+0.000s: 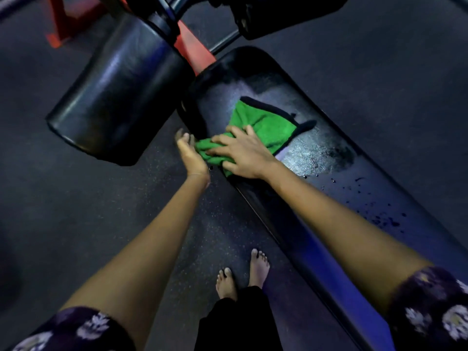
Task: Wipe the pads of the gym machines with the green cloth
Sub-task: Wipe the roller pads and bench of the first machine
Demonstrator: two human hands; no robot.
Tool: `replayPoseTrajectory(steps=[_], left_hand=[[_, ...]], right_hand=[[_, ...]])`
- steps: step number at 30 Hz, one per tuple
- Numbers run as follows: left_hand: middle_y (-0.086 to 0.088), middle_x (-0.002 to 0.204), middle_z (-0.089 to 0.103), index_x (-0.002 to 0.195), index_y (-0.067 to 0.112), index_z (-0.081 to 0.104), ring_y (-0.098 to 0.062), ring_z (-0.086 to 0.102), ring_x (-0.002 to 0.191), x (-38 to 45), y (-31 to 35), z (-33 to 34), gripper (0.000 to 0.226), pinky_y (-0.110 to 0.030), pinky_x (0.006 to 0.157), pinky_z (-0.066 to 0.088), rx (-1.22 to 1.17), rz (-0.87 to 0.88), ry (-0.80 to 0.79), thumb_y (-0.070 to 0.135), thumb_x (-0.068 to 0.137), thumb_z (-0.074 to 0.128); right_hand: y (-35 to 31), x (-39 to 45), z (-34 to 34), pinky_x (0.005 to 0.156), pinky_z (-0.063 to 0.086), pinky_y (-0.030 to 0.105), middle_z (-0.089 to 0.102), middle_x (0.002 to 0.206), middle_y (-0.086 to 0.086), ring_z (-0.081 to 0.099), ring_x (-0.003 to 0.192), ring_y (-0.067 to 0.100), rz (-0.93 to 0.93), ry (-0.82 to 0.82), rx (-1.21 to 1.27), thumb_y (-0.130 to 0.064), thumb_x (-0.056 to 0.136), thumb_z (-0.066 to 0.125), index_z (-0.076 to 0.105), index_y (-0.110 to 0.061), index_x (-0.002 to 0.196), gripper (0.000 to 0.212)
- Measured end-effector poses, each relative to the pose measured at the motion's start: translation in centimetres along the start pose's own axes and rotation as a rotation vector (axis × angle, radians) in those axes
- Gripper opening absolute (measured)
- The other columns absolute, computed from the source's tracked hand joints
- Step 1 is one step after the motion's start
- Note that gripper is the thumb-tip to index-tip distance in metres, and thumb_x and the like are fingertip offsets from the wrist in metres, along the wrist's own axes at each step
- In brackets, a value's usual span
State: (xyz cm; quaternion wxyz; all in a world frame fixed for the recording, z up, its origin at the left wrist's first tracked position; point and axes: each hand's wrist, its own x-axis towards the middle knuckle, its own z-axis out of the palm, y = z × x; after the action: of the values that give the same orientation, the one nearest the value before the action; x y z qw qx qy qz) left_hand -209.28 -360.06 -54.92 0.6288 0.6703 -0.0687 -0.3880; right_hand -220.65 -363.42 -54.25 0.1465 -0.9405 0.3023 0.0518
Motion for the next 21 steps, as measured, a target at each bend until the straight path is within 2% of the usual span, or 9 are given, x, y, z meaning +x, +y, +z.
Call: replayPoseTrajectory(steps=[1, 3, 5, 7, 11, 13, 15, 19, 21], left_hand=[[-0.009, 0.125, 0.051, 0.132, 0.006, 0.041, -0.02, 0.045, 0.119, -0.1, -0.5, -0.1, 0.037, -0.023, 0.098, 0.035, 0.073, 0.021, -0.05, 0.011, 0.102, 0.021], [-0.014, 0.153, 0.025, 0.146, 0.001, 0.024, -0.022, 0.024, 0.141, -0.2, -1.8, -0.3, 0.044, -0.016, 0.107, 0.023, 0.338, 0.069, -0.198, 0.011, 0.103, 0.022], [-0.009, 0.159, -0.002, 0.15, 0.007, 0.007, -0.019, 0.001, 0.146, -0.5, -3.0, -1.2, 0.051, -0.026, 0.115, 0.001, 0.82, 0.172, -0.332, 0.021, 0.104, 0.025], [-0.007, 0.158, -0.013, 0.15, 0.009, -0.004, -0.018, -0.009, 0.146, -0.8, -3.7, -2.0, 0.06, -0.04, 0.114, -0.012, 1.203, 0.284, -0.38, 0.033, 0.103, 0.025], [-0.005, 0.158, -0.013, 0.15, 0.011, -0.007, -0.02, -0.014, 0.145, -0.7, -3.2, -2.9, 0.065, -0.048, 0.112, -0.016, 1.423, 0.381, -0.416, 0.042, 0.101, 0.023], [-0.005, 0.159, -0.01, 0.151, 0.013, -0.004, -0.021, -0.012, 0.146, -0.6, -2.6, -3.0, 0.063, -0.05, 0.112, -0.014, 1.482, 0.393, -0.422, 0.042, 0.102, 0.022], [-0.005, 0.159, -0.005, 0.151, 0.014, 0.001, -0.023, -0.007, 0.146, -0.5, -2.2, -3.2, 0.061, -0.051, 0.113, -0.01, 1.514, 0.393, -0.425, 0.04, 0.102, 0.024], [-0.006, 0.159, -0.004, 0.151, 0.014, 0.002, -0.025, -0.002, 0.146, -0.3, -1.3, -3.2, 0.06, -0.051, 0.114, -0.006, 1.558, 0.361, -0.481, 0.037, 0.102, 0.027], [-0.006, 0.159, -0.006, 0.151, 0.015, 0.002, -0.026, -0.003, 0.146, -0.2, -0.5, -3.2, 0.061, -0.05, 0.115, -0.006, 1.577, 0.335, -0.51, 0.039, 0.101, 0.028]], right_hand=[[-0.2, -1.7, 0.5, 0.097, 0.02, 0.04, 0.041, 0.145, -0.008, 0.032, 0.13, 0.026, -0.004, 0.013, -0.016, -0.035, 0.09, 0.046, 0.047, -0.034, 0.137, 0.046], [-0.4, -5.0, 1.4, 0.088, 0.022, 0.038, 0.052, 0.135, -0.004, 0.044, 0.12, 0.029, -0.034, 0.008, -0.039, -0.042, 0.086, 0.039, 0.055, -0.031, 0.13, 0.048], [0.3, -7.6, 2.0, 0.081, 0.025, 0.036, 0.058, 0.129, -0.003, 0.047, 0.111, 0.027, -0.059, -0.007, -0.074, -0.047, 0.083, 0.035, 0.058, -0.032, 0.126, 0.051], [2.4, -9.0, 2.0, 0.077, 0.026, 0.035, 0.057, 0.13, 0.001, 0.047, 0.106, 0.027, -0.011, 0.039, -0.111, -0.048, 0.083, 0.034, 0.056, -0.032, 0.129, 0.053], [3.8, -7.5, 0.7, 0.092, 0.03, 0.044, 0.037, 0.145, 0.008, 0.039, 0.12, 0.03, 0.531, 0.188, -0.003, -0.044, 0.091, 0.044, 0.044, -0.033, 0.139, 0.049], [1.5, -5.7, 0.9, 0.097, 0.029, 0.046, 0.032, 0.146, 0.008, 0.034, 0.124, 0.029, 0.673, 0.183, -0.014, -0.044, 0.094, 0.045, 0.035, -0.029, 0.144, 0.053], [-1.4, -5.1, 1.7, 0.096, 0.031, 0.046, 0.033, 0.145, 0.009, 0.036, 0.123, 0.029, 0.606, 0.137, -0.046, -0.046, 0.095, 0.041, 0.032, -0.026, 0.146, 0.056], [-3.4, -9.0, 3.4, 0.077, 0.042, 0.04, 0.054, 0.13, 0.009, 0.054, 0.1, 0.029, 0.262, 0.077, -0.122, -0.044, 0.083, 0.055, 0.051, -0.025, 0.134, 0.055], [-2.2, -11.6, 3.6, 0.071, 0.043, 0.036, 0.057, 0.125, 0.009, 0.053, 0.095, 0.027, 0.132, 0.057, -0.145, -0.046, 0.082, 0.045, 0.051, -0.026, 0.132, 0.055]])
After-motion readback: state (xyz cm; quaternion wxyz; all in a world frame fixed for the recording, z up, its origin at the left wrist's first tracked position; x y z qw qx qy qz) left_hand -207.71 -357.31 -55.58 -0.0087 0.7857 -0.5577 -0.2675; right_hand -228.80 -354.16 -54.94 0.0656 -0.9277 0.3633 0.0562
